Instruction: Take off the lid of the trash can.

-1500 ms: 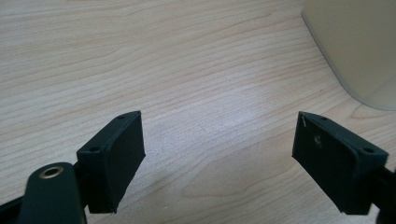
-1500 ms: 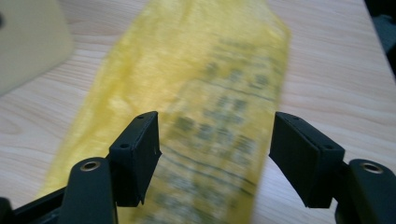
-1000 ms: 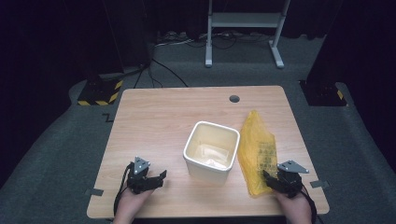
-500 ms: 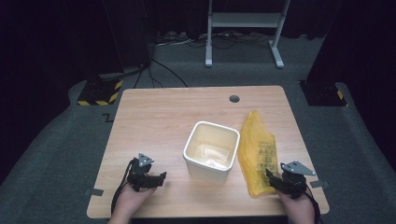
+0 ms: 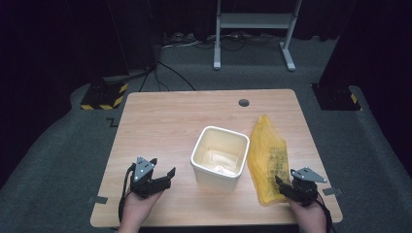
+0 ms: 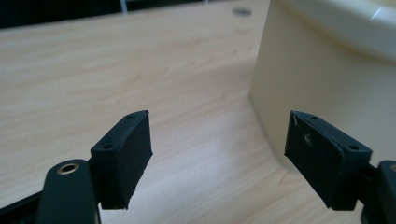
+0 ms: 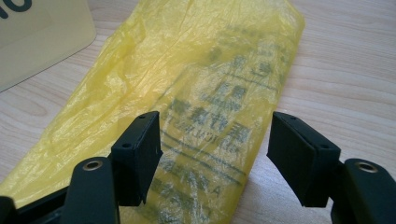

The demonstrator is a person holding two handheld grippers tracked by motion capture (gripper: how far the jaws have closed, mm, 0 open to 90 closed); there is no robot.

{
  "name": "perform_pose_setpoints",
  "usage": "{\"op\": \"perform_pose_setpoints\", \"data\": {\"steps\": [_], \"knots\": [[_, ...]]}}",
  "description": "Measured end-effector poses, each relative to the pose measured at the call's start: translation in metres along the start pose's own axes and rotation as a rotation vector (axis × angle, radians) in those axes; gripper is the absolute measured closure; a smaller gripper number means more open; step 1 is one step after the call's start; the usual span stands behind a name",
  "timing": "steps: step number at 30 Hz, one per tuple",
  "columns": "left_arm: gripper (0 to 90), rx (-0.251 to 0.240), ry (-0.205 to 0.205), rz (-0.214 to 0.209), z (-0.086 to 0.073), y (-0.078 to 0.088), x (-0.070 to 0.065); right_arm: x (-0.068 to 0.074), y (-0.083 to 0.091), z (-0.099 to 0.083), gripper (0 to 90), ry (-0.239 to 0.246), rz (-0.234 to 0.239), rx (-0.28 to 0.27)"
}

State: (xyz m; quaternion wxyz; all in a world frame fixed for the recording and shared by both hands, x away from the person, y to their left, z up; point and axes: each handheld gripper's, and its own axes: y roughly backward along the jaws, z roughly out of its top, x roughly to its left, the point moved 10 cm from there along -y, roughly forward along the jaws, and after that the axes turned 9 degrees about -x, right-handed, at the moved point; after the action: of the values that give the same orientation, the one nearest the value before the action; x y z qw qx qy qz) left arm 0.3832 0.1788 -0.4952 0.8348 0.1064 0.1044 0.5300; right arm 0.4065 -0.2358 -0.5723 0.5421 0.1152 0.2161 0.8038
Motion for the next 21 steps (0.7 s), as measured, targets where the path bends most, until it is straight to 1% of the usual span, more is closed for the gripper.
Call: {"op": "perform_pose_setpoints", "data": {"steps": [2, 3, 7, 9, 10, 13, 15, 18, 21], "knots": [[22.6, -0.058, 0.012, 0.003, 0.010, 0.003, -0.003, 0.001, -0.001, 0.000, 34.4, -0.001, 0.004, -0.001], [22.4, -0.077, 0.013, 0.003, 0.014, 0.004, -0.005, 0.002, -0.001, 0.000, 34.4, -0.002, 0.008, 0.000], [21.3, -0.186, -0.007, -0.001, 0.038, 0.008, -0.018, 0.003, -0.002, -0.001, 34.3, 0.005, 0.011, 0.003], [20.0, -0.238, -0.021, 0.007, 0.050, 0.010, -0.023, 0.003, -0.002, -0.001, 34.4, 0.007, 0.012, 0.002], [18.6, -0.255, -0.027, 0.014, 0.055, 0.010, -0.025, 0.003, -0.002, -0.002, 34.4, 0.004, 0.012, 0.002], [18.6, -0.302, -0.043, 0.002, 0.068, 0.011, -0.033, 0.004, -0.002, -0.002, 34.4, 0.002, 0.015, 0.003], [18.6, -0.322, -0.053, -0.006, 0.075, 0.010, -0.038, 0.003, -0.002, -0.002, 34.4, 0.002, 0.015, 0.003], [17.9, -0.341, -0.069, -0.017, 0.084, 0.007, -0.046, 0.003, -0.003, -0.003, 34.4, -0.001, 0.014, 0.005], [17.7, -0.350, -0.082, -0.012, 0.090, 0.003, -0.051, 0.002, -0.003, -0.003, 34.4, -0.008, 0.013, 0.006]]}}
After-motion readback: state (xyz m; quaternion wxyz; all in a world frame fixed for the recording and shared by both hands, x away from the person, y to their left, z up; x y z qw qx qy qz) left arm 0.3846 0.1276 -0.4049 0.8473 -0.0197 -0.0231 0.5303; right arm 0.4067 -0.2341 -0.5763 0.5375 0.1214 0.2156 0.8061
